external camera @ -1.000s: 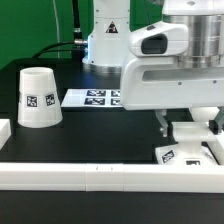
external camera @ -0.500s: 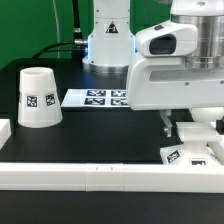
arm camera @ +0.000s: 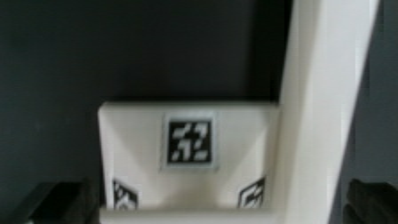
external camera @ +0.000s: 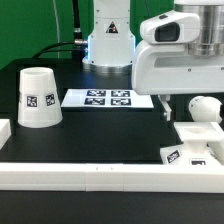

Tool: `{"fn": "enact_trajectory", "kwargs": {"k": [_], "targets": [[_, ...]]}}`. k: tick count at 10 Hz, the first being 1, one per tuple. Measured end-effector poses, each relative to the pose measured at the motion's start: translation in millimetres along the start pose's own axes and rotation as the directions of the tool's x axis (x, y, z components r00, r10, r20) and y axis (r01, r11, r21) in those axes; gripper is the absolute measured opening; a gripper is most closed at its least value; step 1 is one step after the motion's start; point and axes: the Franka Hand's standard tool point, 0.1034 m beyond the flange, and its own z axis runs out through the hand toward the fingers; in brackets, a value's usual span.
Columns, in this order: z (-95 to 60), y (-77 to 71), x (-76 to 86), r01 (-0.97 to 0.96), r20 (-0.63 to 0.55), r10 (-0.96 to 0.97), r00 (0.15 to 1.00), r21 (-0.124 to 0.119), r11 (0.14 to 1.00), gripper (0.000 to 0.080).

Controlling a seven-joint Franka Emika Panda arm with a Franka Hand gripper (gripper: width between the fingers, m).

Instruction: Assemble lamp

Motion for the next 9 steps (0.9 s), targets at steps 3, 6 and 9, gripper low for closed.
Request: {"fn": "enact_trajectory", "kwargs": {"k": [3, 6, 9], "targets": [[-8.9, -37.0, -41.9, -0.028, 0.006, 0.028, 1.000, 0.002, 1.000, 0.0699], [-10.0, -72.3, -52.2, -0.003, 0.000, 0.003, 1.000, 0.010, 1.000, 0.0699], [-9.4, -69.7, -51.6, -0.003, 0.001, 0.003, 1.000, 0.009, 1.000, 0.0699]]}}
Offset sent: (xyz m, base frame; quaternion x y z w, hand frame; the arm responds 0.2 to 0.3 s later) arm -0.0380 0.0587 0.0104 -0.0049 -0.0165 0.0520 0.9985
